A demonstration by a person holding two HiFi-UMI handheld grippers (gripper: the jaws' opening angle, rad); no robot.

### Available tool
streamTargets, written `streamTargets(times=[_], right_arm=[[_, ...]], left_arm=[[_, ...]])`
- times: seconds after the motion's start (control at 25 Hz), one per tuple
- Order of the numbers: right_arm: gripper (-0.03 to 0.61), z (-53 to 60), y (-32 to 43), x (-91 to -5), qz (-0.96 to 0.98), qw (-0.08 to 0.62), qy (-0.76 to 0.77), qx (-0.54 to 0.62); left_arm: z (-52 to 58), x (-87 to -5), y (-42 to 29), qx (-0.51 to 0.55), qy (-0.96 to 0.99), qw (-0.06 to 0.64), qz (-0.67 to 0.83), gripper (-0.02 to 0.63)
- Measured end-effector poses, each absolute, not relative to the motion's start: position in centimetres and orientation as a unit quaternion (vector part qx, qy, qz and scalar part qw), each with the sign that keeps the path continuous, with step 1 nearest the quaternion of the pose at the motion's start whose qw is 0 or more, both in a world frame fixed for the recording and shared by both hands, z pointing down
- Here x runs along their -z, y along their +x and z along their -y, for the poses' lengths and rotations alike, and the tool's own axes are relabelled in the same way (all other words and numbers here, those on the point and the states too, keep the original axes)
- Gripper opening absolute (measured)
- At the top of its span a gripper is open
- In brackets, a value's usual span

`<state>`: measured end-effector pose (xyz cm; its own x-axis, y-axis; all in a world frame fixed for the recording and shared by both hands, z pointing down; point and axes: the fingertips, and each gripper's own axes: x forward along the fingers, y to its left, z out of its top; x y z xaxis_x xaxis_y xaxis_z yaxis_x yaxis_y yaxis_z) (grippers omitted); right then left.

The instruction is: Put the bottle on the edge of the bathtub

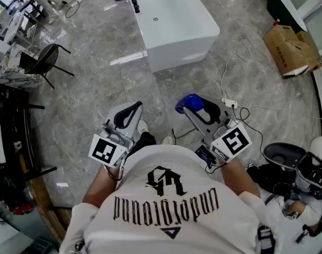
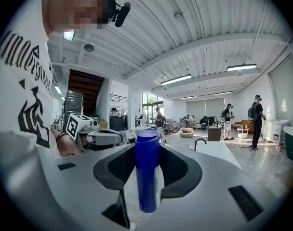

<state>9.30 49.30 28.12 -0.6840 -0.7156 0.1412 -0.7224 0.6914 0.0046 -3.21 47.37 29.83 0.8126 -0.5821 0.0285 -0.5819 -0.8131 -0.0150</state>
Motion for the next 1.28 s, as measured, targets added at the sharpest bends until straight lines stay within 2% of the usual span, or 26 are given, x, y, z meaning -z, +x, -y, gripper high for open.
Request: streamTargets(times=[0.32, 1.28], right_arm=[[0.155, -47.0, 7.6, -28.4, 0.916, 0.074, 0.393, -0.025], [0.156, -32.5, -1.5, -27.1, 0.895, 0.059, 0.442, -0.021]], left_arm=[[-45.2, -30.1, -5.0, 0.013, -0.953, -0.002, -0.304, 0.014], [-30.9, -30.4, -16.2, 0.004, -0.962, -0.005, -0.272, 0.014]])
